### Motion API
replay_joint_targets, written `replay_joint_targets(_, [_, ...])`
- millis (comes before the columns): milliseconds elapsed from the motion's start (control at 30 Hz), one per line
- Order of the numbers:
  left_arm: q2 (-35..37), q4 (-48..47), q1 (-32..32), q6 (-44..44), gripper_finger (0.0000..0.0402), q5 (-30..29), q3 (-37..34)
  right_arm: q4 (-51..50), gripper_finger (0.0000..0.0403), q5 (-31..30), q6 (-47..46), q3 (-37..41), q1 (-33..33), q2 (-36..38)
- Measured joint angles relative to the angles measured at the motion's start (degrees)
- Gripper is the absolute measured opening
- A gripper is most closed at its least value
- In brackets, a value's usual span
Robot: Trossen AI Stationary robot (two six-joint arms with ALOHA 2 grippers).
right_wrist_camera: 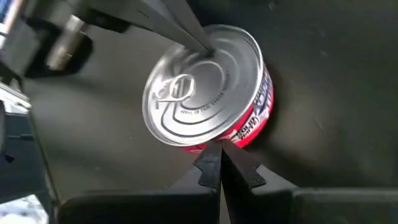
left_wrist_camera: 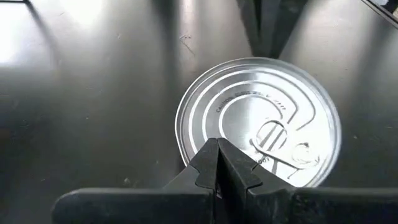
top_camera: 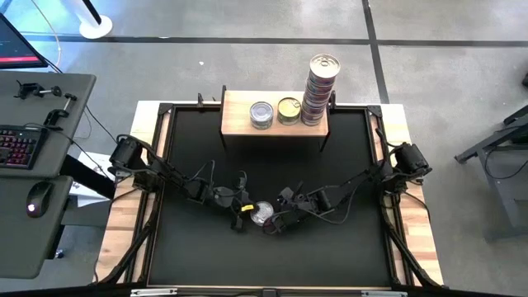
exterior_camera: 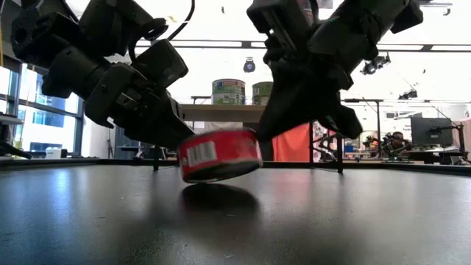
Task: Stack canned seafood by type on shelf
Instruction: Put the red tuna can on the shelf
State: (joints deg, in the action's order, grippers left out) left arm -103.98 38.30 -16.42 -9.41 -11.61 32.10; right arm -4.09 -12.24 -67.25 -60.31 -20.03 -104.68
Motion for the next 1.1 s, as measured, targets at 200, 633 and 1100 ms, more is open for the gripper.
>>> replay_joint_targets(200, [-0.1, 1.7, 0.1, -1.0, 0.0, -0.7, -1.8, 4.9, 0.0, -1.1, 0.1, 0.0, -0.1, 0.1])
replay_joint_targets(633, [0.3, -1.5, 0.3, -0.5, 0.0, 0.8, -2.6, 9.4, 0.0, -1.0, 8.5, -0.3, 1.8, 1.0])
replay_joint_targets(1100, [24.6, -5.7, -1.6, -21.0, 0.0, -12.9, -23.4, -20.0, 0.0082, 12.7, 53.3, -23.5, 6.9, 0.0])
